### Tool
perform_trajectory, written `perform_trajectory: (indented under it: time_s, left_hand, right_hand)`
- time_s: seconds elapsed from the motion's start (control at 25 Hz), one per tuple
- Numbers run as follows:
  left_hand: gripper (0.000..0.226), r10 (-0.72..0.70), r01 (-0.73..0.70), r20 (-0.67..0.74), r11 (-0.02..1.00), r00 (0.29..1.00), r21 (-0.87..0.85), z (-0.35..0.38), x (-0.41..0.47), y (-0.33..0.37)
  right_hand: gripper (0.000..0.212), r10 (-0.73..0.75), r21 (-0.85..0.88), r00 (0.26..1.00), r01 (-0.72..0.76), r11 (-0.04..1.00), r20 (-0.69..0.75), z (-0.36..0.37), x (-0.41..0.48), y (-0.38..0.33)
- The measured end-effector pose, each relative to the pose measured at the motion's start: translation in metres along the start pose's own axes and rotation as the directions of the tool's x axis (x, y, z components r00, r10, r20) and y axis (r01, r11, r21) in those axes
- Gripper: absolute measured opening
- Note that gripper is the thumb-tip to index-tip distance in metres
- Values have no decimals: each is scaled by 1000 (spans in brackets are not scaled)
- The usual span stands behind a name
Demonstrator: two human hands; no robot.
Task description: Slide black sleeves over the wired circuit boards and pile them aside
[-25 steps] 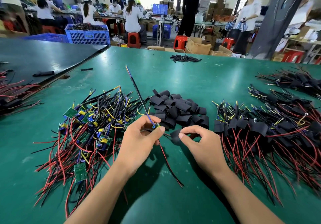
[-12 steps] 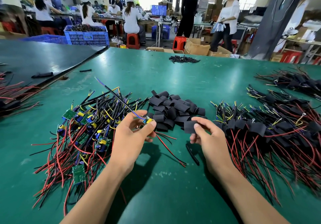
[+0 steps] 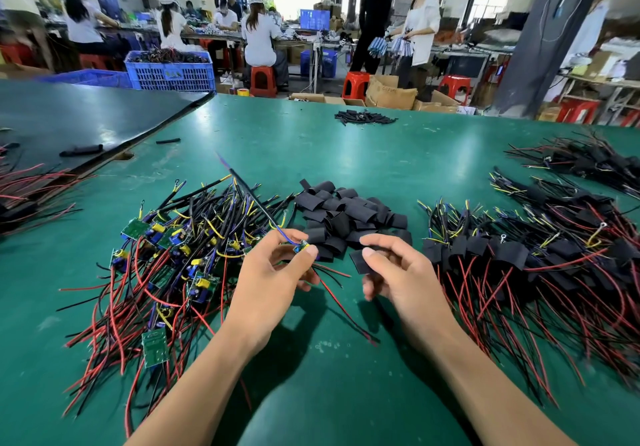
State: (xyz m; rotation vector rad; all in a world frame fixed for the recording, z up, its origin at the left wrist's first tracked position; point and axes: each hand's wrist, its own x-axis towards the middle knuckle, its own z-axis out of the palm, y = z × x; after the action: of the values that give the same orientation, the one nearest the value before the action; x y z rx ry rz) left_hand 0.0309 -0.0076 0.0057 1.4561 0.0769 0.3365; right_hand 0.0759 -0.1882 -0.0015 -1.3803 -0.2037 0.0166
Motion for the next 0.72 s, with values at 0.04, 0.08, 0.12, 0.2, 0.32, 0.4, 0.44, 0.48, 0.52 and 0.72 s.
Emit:
perform_trajectory:
  time_s: [0.04,0.08,0.12,0.2,0.32,0.4,0.44,0.48,0.52,0.72]
  left_hand:
    - [10,-4,4,-7,1000,1000,-15,0,0,0]
    - [9,-11,10,-15,1000,1000,-22,-1,0,0]
    - [10,-20,19,-21,1000,1000,-22,-1,0,0]
    - [15,-40,40,-25,999,999,-12,-1,0,-1]
    - [20,-59,59,-49,998,997,3,-2,1,-2]
    - [18,-47,46,-82,999,995,-19,-2,2,-2]
    - [16,-31,27,-111,999,993,-39,-2,3,-2]
    - [16,-9,1,-153,998,988,-55,-3,4,-1]
    - [16,15,-29,-204,997,979,-68,-4,5,-1]
    - [18,43,-115,-347,975,937,-192,-10,11,3]
  right_hand:
    - [16,-7,-32,1000,7,999,-1,0,0,0]
    - [14,-12,-67,1000,12,998,-3,-1,-1,-1]
    - [10,-16,-94,1000,16,995,-5,-2,-1,-1]
    - [7,0,-99,1000,-1,995,-10,-3,-2,-1]
    - [27,81,-53,997,-82,995,-10,-4,-2,-1]
    - [31,97,-34,995,-96,995,12,-6,-2,-2]
    - [31,95,-31,995,-94,995,15,-7,-1,-3]
    - [31,88,-40,996,-88,995,12,-9,-1,-4]
    - [31,77,-64,997,-76,995,5,-11,0,-4]
    - [22,-20,-206,998,6,978,-67,-21,5,-6]
